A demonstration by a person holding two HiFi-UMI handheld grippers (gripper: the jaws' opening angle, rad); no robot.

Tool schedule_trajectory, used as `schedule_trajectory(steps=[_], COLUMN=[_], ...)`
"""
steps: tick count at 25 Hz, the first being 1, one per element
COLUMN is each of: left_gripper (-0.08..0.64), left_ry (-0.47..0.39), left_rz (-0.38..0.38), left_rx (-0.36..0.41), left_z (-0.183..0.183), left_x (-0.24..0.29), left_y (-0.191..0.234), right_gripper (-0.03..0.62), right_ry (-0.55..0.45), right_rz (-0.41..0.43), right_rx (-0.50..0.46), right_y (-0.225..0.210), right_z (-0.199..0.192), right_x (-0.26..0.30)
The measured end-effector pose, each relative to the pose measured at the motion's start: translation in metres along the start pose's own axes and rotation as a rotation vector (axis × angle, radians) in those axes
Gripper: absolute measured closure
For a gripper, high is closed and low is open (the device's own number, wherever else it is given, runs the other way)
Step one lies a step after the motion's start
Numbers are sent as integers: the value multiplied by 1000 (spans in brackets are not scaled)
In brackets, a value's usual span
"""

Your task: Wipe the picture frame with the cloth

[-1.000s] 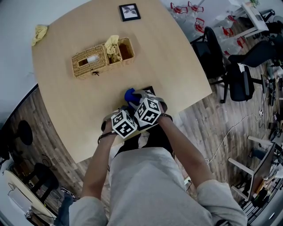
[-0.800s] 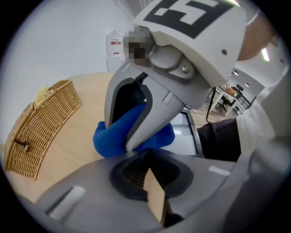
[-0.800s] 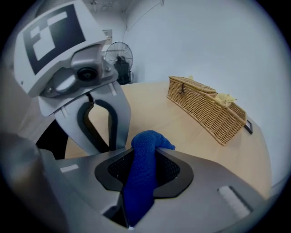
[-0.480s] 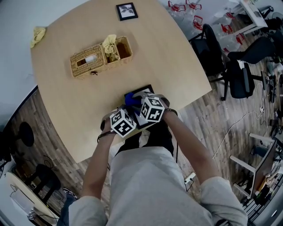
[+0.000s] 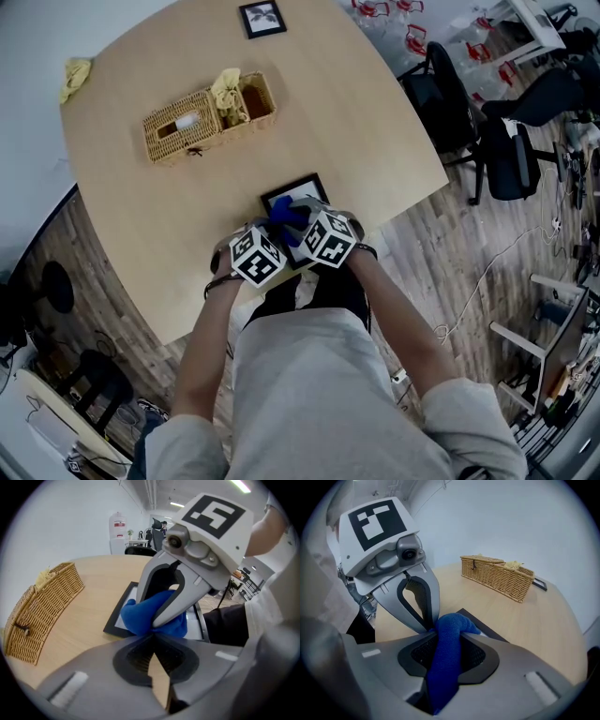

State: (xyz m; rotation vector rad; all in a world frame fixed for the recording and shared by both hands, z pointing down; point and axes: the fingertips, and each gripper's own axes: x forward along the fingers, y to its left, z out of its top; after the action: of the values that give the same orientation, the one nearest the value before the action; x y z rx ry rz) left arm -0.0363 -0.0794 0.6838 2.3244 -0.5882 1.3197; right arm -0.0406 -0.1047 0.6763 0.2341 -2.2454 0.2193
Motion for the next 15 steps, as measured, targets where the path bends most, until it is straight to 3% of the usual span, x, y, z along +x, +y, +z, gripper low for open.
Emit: schedule_trajectory(steps=[6,15], left_gripper=[506,506], left_ry=[1,-17], left_rz=[0,-5], left_rx=[7,-14], left_z=[0,1], left_x=[1,1], left_y=[-1,0], right_gripper=[479,479], right_ry=[-11,45], right_rz=[-109,-103], right_rx=[169,188], right_y=[3,15], right_z=[-7,-20], right_x=[-4,-12])
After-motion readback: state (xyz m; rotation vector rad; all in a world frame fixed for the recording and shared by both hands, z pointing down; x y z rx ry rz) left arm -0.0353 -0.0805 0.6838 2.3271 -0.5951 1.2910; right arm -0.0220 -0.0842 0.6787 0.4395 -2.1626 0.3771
